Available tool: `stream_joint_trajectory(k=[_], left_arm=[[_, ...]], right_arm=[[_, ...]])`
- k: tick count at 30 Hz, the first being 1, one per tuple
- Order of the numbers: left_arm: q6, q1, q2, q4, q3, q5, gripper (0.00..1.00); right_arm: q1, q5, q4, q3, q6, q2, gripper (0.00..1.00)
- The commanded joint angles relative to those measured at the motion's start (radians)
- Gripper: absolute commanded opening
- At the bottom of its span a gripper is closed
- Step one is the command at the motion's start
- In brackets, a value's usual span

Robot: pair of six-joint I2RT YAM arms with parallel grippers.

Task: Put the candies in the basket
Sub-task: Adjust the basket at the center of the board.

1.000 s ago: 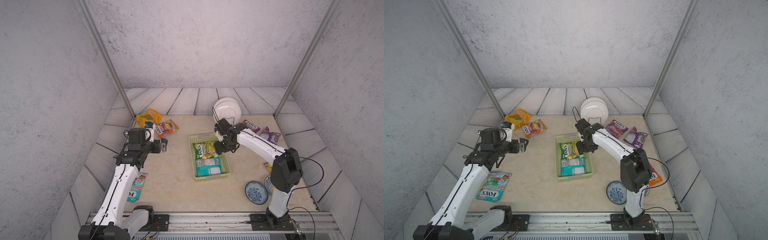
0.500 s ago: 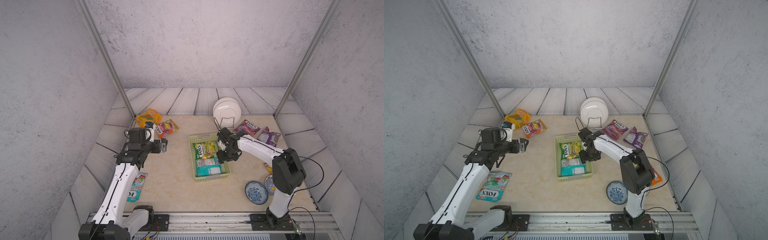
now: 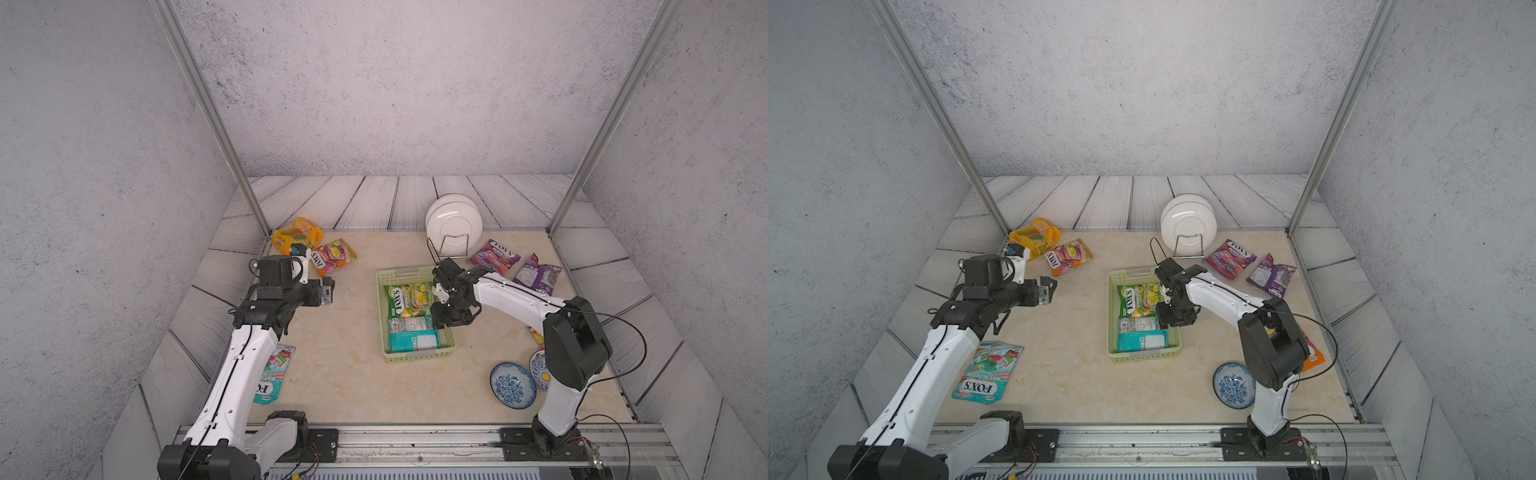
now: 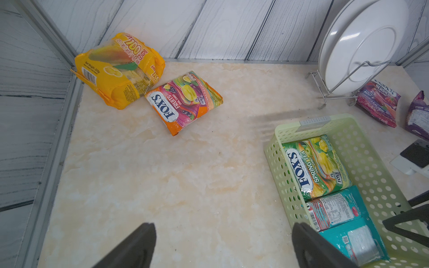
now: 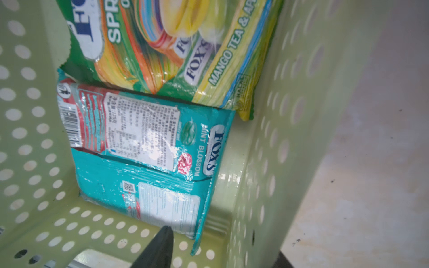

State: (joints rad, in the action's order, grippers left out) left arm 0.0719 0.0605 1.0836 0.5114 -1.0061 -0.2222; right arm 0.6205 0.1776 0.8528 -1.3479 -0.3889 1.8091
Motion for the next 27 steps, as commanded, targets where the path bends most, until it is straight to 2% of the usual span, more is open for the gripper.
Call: stream_joint_trajectory(k=[1, 7, 13, 21, 27], left_arm=[[0.009, 0.01, 0.01, -0.013, -0.023, 0.036, 0.98], [0.028, 0.011, 0.06, 0.013, -0.085, 0.094, 0.98], [0.049, 0.009, 0.179, 0.037, -0.204, 0.153, 0.98], [0.088, -0.001, 0.319, -0.061, -0.253, 0.176, 1.0], [0.131, -0.022, 0.432, -0.094, -0.317, 0.18, 1.0]], right_arm=[[0.01, 0.027, -0.016, 0.019, -0.015, -0.057, 0.57], [0.01, -0.012, 0.005, 0.026, -0.001, -0.096, 0.57], [0.007, -0.07, 0.049, 0.03, 0.007, -0.173, 0.58], [-0.029, -0.175, 0.123, 0.041, 0.042, -0.312, 0.65], [-0.074, -0.261, 0.144, 0.058, 0.077, -0.447, 0.76]])
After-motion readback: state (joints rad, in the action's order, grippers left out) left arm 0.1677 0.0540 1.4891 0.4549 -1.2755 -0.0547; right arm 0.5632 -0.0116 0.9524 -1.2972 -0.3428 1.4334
